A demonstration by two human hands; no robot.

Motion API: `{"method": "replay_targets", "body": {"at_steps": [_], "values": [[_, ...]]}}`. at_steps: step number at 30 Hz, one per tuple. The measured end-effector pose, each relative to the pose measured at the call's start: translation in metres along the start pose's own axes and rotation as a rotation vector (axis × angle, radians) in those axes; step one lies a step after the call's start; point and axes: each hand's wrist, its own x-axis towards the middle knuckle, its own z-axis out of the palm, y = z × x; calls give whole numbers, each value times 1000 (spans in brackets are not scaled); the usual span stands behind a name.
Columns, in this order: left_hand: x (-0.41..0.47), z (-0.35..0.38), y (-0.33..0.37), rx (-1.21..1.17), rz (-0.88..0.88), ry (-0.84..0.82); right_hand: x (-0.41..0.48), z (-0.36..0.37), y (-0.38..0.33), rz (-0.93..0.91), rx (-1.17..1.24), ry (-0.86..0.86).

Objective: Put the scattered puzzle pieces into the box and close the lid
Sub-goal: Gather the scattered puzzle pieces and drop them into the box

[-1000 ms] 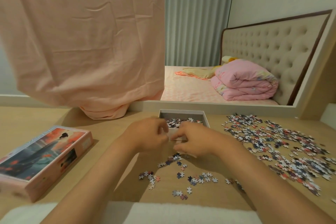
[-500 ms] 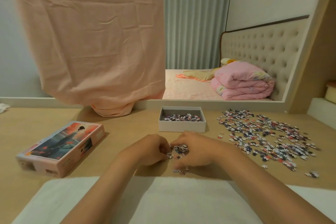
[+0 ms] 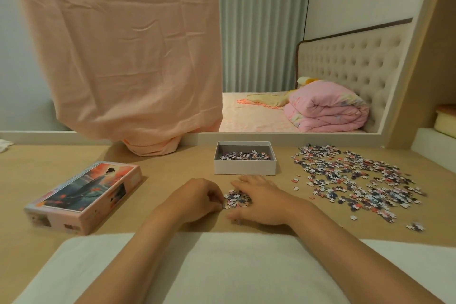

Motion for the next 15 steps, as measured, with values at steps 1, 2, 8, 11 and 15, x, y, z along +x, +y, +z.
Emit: {"method": "replay_targets", "body": {"at_steps": [1,2,8,11,15], "values": [[2,1,1,-13,2,22,2,3,-5,-18,-26,-20],[3,1,0,-24,-1,45,6,6,-7,-32,-43,-18],[5,7,-16,47,29,118,14,8,6,-26,28,209],[11,12,-10,31,63,116,15,11,5,-33,32,259],[19,19,3,63,92,133,14,10,2,-79,70,236]]}}
